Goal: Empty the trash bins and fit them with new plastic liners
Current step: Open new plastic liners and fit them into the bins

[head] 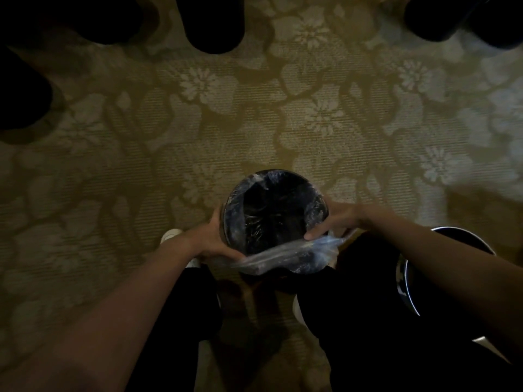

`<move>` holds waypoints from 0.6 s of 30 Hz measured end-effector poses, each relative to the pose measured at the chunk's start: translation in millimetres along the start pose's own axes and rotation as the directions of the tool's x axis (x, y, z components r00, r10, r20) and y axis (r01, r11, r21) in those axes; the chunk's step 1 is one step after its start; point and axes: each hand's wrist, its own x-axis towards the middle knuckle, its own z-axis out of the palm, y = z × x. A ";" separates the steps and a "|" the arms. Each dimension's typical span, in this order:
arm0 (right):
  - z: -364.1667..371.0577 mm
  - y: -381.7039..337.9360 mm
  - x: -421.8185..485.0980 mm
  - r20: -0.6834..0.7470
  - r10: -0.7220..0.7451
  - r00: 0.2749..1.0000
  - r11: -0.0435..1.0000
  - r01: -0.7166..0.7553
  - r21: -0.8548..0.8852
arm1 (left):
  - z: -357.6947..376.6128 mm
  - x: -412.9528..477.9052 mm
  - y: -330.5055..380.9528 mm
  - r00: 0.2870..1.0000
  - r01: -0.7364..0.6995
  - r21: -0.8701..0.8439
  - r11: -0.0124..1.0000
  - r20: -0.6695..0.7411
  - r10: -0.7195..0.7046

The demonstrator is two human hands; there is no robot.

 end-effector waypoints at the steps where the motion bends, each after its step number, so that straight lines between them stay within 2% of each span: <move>1: 3.5 1.6 -3.1 0.015 0.012 1.000 1.000 -0.011 -0.028 | 2.2 0.3 0.1 1.000 0.001 -0.006 1.000 0.005 -0.001; 3: 13.2 4.1 -11.0 -0.029 -0.027 0.999 0.995 0.024 -0.099 | 8.3 -0.3 0.4 1.000 -0.019 -0.022 1.000 0.015 0.020; 6: 28.7 13.2 -23.2 -0.107 -0.102 0.989 0.992 0.093 -0.089 | 20.1 0.1 -3.0 0.999 -0.054 -0.071 0.996 0.001 0.054; 8: 37.4 18.8 -31.5 -0.089 -0.068 0.994 0.971 0.045 -0.235 | 25.9 0.0 -6.8 0.998 -0.062 -0.089 0.994 -0.013 0.061; 11: 47.2 27.8 -30.1 -0.092 0.001 0.996 0.882 -0.044 -0.468 | 28.1 1.3 -9.9 0.998 -0.059 -0.085 0.995 -0.002 0.059; 15: 53.4 32.1 -19.6 -0.179 0.044 0.983 0.775 -0.146 -0.615 | 28.8 5.2 -16.3 0.999 -0.043 0.003 0.999 -0.025 0.043; 17: 53.0 35.4 -14.5 -0.228 0.004 0.974 0.742 -0.155 -0.652 | 27.1 5.6 -23.2 1.000 -0.013 0.100 0.995 -0.025 0.016; 18: 52.6 37.0 -12.3 -0.257 -0.046 0.965 0.765 -0.131 -0.631 | 26.4 6.1 -25.8 0.999 -0.011 0.114 0.993 -0.032 0.014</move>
